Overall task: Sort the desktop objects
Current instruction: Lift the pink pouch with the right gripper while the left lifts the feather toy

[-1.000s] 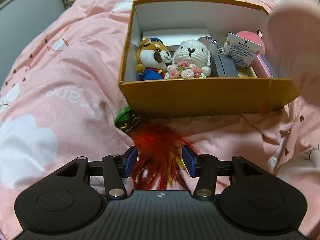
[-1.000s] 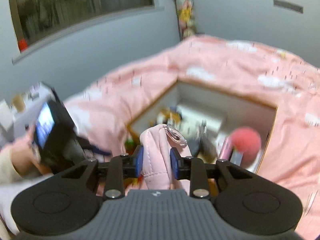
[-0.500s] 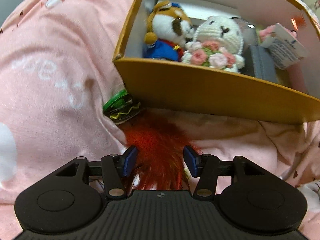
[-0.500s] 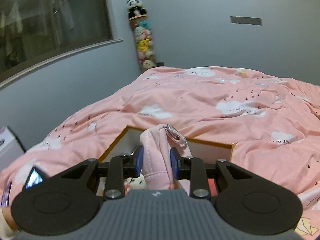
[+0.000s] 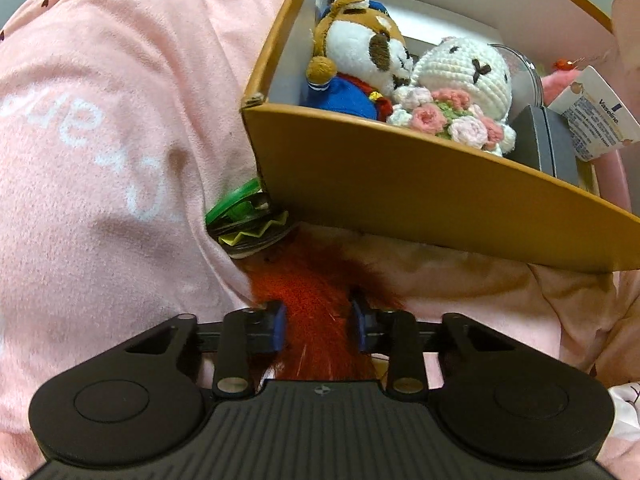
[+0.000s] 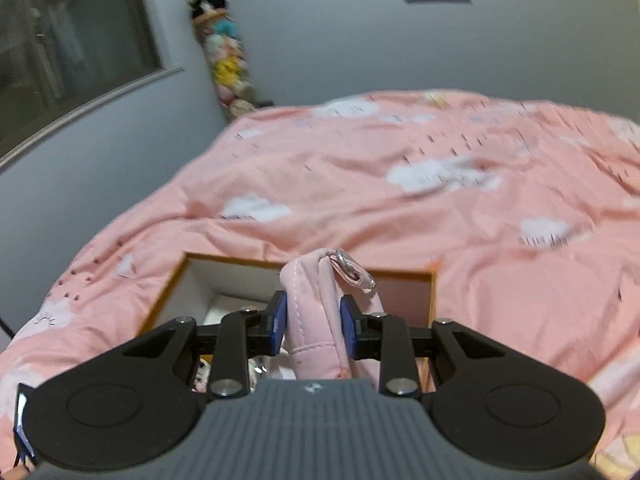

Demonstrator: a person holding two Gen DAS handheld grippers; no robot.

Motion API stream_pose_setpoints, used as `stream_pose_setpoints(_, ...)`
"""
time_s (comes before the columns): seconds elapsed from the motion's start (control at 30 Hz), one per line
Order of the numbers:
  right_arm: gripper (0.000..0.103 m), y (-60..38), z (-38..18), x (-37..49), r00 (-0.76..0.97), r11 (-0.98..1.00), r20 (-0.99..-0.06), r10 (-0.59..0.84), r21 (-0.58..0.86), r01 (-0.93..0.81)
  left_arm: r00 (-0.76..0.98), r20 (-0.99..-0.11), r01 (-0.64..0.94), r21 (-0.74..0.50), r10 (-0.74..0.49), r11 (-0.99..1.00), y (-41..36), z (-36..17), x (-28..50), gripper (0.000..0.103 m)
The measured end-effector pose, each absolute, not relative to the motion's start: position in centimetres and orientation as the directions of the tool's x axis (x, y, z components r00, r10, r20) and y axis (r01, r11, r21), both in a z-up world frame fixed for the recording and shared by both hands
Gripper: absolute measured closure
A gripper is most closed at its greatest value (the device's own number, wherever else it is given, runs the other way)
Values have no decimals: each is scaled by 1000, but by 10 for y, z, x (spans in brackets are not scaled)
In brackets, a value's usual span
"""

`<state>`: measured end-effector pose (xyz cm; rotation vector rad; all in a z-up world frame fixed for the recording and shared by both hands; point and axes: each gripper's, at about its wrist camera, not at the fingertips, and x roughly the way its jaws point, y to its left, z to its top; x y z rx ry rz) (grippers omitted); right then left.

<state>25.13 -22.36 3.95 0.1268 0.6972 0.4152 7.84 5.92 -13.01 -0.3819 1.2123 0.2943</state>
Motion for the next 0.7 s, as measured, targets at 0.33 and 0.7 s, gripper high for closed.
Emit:
stream_pose_setpoints(0.33, 72, -229, 8, 255, 646, 940, -683, 340, 268, -212, 341, -940, -429, -132, 25, 893, 65, -132, 68, 88)
stream_pose_setpoints(0.7, 69, -221, -5, 269, 681, 975, -707, 193, 59, -215, 342, -939, -428, -122, 36, 896, 62, -134, 69, 89)
